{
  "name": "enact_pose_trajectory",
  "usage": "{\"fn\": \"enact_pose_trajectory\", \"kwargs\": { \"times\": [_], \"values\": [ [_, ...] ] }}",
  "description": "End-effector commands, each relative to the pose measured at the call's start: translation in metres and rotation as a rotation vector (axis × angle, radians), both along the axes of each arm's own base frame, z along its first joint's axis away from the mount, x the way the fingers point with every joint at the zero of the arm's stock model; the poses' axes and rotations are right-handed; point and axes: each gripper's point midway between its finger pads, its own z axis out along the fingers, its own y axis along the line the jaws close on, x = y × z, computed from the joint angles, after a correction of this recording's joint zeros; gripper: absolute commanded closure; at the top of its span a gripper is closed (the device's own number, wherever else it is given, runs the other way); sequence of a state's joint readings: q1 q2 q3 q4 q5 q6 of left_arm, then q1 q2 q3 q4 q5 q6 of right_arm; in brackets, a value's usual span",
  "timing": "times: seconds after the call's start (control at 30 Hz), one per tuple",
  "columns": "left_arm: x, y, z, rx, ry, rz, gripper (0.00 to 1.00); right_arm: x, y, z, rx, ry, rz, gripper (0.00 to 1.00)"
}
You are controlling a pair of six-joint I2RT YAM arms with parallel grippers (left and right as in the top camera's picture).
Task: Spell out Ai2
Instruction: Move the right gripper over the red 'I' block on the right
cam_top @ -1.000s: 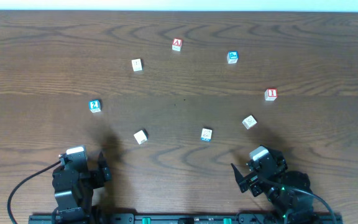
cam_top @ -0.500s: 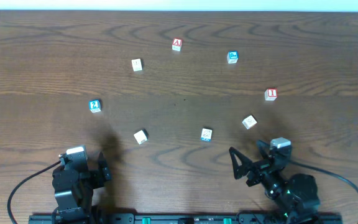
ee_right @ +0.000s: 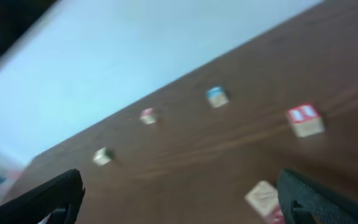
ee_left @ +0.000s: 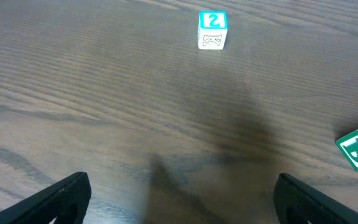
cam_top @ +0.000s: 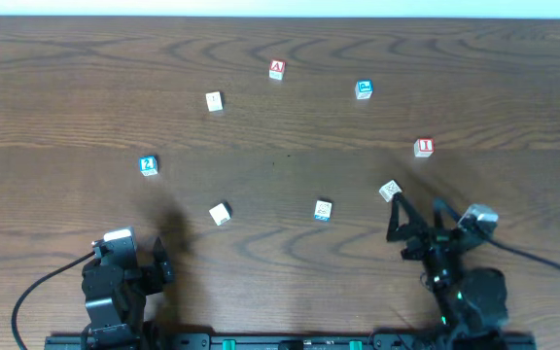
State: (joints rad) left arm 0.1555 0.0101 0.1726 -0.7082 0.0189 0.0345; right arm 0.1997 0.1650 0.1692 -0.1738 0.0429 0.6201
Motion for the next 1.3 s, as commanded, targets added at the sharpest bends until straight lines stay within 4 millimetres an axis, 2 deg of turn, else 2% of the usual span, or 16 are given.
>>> {"fn": "enact_pose_trajectory", "kwargs": {
  "times": [0.0,0.2,0.3,0.43,0.63,0.77,0.97,1.13,1.27],
  "values": [
    [-0.002,0.002,-0.007,0.013,0.020,0.001,0.05,0.010,-0.021,0.007,-0.030,0.032,-0.100,0.01],
    [-0.002,0.002,-0.007,0.013,0.020,0.001,0.05,0.041,-0.048,0.009,-0.122,0.183,-0.149,0.01],
    [-0.002,0.002,-0.007,0.013,0.020,0.001,0.05,0.065,-0.057,0.008,-0.173,0.257,-0.104,0.01],
    [-0.002,0.002,-0.007,0.013,0.020,0.001,0.05,0.105,-0.071,0.005,-0.219,0.347,-0.036,0.01],
    [-0.002,0.002,-0.007,0.013,0.020,0.001,0.05,0.157,-0.085,-0.017,-0.344,0.520,0.074,0.06],
    [-0.002,0.002,-0.006,0.014,0.020,0.000,0.05,0.181,-0.090,-0.034,-0.410,0.631,0.154,0.08],
    [-0.002,0.002,-0.007,0.013,0.021,0.001,0.05,0.198,-0.091,-0.066,-0.426,0.766,0.240,0.11],
    [-0.002,0.002,-0.007,0.013,0.020,0.001,0.05,0.191,-0.081,-0.092,-0.429,0.851,0.304,0.12],
    [-0.002,0.002,-0.007,0.013,0.020,0.001,0.05,0.184,-0.076,-0.101,-0.478,0.900,0.318,0.12]
  ]
}}
